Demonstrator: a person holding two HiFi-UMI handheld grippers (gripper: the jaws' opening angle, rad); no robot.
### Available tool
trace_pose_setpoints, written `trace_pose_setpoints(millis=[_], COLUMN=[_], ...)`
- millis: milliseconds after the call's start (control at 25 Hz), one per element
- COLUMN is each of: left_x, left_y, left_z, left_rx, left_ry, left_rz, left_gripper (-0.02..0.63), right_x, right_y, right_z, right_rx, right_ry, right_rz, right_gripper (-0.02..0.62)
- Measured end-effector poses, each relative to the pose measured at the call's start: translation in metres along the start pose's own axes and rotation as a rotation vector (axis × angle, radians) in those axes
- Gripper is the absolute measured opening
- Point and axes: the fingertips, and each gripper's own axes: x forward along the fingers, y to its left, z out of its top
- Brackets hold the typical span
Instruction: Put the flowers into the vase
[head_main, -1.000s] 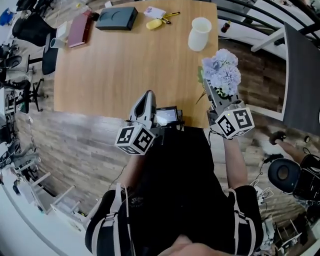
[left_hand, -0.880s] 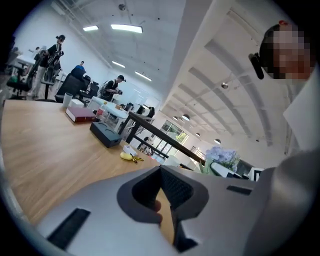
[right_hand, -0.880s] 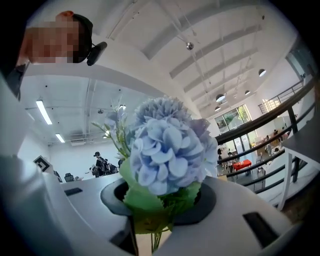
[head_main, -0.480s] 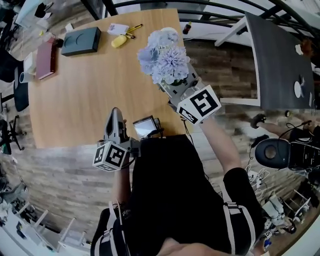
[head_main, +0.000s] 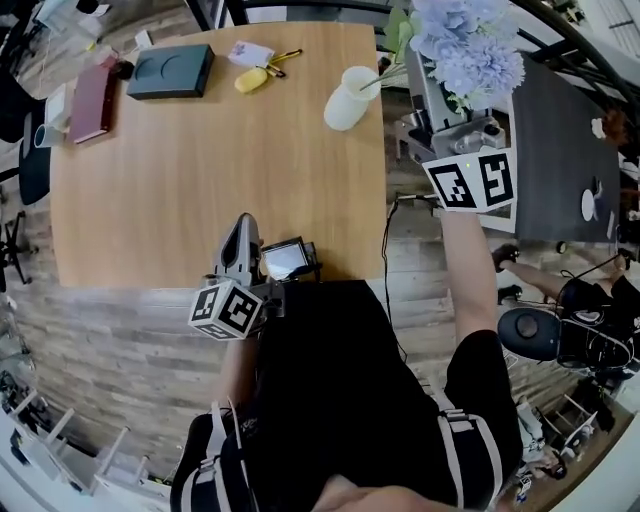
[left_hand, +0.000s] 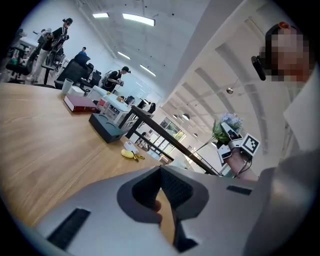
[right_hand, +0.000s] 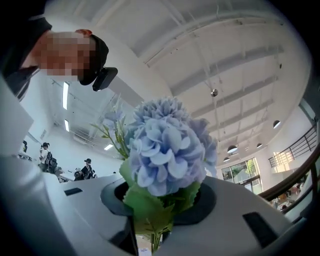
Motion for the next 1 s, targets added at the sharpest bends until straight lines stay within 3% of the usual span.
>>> trace_pose_setpoints(millis=[160, 520, 1000], left_x=[0.007, 0.017, 0.024], left_y=[0.002, 0.018, 0.026], left_z=[0.004, 0.009, 0.015], left_rx=[0.049, 0.060, 0.069], left_ry=[0.005, 0.018, 0.021], left_rz=[0.010, 0.069, 0.077], left_gripper=[0.048, 0.048, 0.048], right_x=[0.015, 0.011, -0.010], right_y=[-0.022, -0.039, -0.025], right_z=[-0.046, -0.160, -0.228], right_rx=[-0.008, 0.010, -0.104], right_ry=[0.054, 0.231, 0.326], right_rz=[-0.037, -0.093, -0.136], right_gripper=[0.173, 0.173, 0.173])
